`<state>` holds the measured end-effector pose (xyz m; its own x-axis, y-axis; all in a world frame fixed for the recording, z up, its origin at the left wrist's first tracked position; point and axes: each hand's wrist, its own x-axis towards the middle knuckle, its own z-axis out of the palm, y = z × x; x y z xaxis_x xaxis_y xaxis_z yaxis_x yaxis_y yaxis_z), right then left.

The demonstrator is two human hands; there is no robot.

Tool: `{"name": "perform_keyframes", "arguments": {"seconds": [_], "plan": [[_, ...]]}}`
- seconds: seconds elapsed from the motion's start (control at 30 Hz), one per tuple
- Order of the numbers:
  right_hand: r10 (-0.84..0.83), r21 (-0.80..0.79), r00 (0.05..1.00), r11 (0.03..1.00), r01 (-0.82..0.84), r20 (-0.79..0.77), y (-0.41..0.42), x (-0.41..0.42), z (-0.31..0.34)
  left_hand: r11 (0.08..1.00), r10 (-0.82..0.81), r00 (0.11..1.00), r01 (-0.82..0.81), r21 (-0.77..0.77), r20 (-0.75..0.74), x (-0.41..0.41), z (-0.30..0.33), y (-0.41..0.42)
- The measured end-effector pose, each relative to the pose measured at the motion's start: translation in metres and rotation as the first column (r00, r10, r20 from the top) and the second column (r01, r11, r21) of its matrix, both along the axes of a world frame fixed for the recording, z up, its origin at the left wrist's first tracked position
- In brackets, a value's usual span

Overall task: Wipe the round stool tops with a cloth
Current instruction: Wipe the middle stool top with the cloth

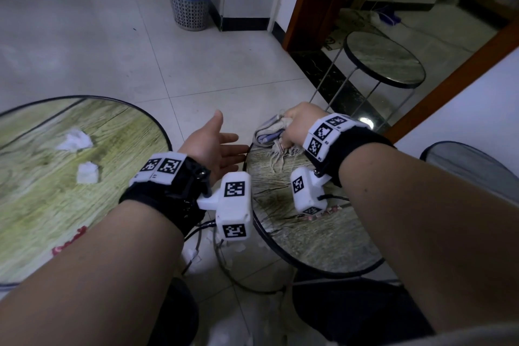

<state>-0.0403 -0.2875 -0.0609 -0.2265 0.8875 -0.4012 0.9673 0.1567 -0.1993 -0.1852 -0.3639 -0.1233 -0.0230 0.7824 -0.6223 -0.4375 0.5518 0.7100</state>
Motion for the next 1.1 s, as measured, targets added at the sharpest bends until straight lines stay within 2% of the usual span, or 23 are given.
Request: {"name": "perform_keyframes", "arguments": {"seconds": [0.23,0.5,0.67,0.97,1.1], "plan": [[-0.107,0.007,0.993,0.994,0.108,-0.058,0.002,0.011,-0.003,1.000,-0.011,1.000,0.011,0.001,-0.001,0.001,0.000,0.000],[-0.077,-0.010,0.997,0.997,0.077,-0.013,-0.007,0.013,0.000,1.000,-0.018,1.000,0.019,0.010,-0.017,0.002,0.001,0.000],[-0.083,0.039,0.997,0.996,0.082,0.010,-0.017,0.020,-0.001,1.000,-0.016,0.999,0.017,0.018,-0.030,0.004,0.000,0.000],[-0.048,-0.007,0.999,0.999,0.048,0.025,-0.032,0.028,-0.007,1.000,0.008,0.998,-0.007,0.028,-0.057,0.010,0.000,-0.004],[-0.064,0.031,0.998,0.998,0.063,0.019,-0.041,0.030,-0.010,0.999,0.023,0.997,-0.021,0.037,-0.074,0.011,0.000,-0.006]]}}
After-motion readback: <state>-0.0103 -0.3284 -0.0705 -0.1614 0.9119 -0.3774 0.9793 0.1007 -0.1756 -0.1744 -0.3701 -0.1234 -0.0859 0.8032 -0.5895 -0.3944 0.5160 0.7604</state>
